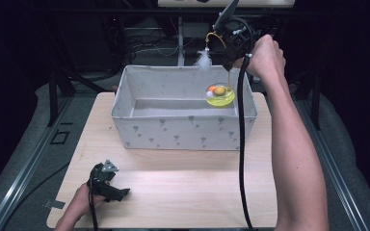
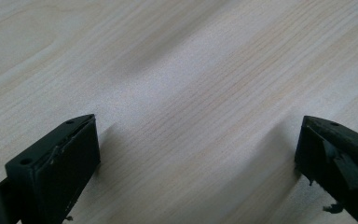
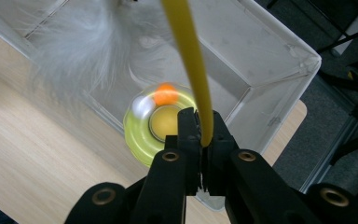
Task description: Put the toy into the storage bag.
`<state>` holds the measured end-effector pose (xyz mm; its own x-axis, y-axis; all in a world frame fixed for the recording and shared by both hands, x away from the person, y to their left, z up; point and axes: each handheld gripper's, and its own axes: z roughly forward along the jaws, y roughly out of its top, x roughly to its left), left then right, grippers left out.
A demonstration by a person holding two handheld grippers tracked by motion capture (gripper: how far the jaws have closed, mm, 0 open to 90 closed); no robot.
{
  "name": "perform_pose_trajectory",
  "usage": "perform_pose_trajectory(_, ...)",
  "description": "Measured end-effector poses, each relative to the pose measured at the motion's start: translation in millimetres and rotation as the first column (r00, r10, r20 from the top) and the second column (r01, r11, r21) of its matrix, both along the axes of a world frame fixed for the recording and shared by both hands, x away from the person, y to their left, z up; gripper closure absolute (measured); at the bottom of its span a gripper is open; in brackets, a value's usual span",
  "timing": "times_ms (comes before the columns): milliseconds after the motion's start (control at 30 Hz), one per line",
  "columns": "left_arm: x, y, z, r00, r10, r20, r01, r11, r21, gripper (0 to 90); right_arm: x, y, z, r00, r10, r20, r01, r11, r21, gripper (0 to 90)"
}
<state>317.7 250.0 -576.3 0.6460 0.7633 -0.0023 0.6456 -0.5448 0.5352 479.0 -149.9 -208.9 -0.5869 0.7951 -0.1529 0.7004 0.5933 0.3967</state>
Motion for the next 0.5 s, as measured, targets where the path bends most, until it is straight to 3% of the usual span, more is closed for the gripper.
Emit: perform_pose_trajectory(500,-0.3,0.1,-0.2,1.0,0.002,0.002,-0.002,1.0,-0.003,0.0,17.3,-9.3,-23.4,0.9991,-0.043,0.001,0.043,0.999,0.013,87.8)
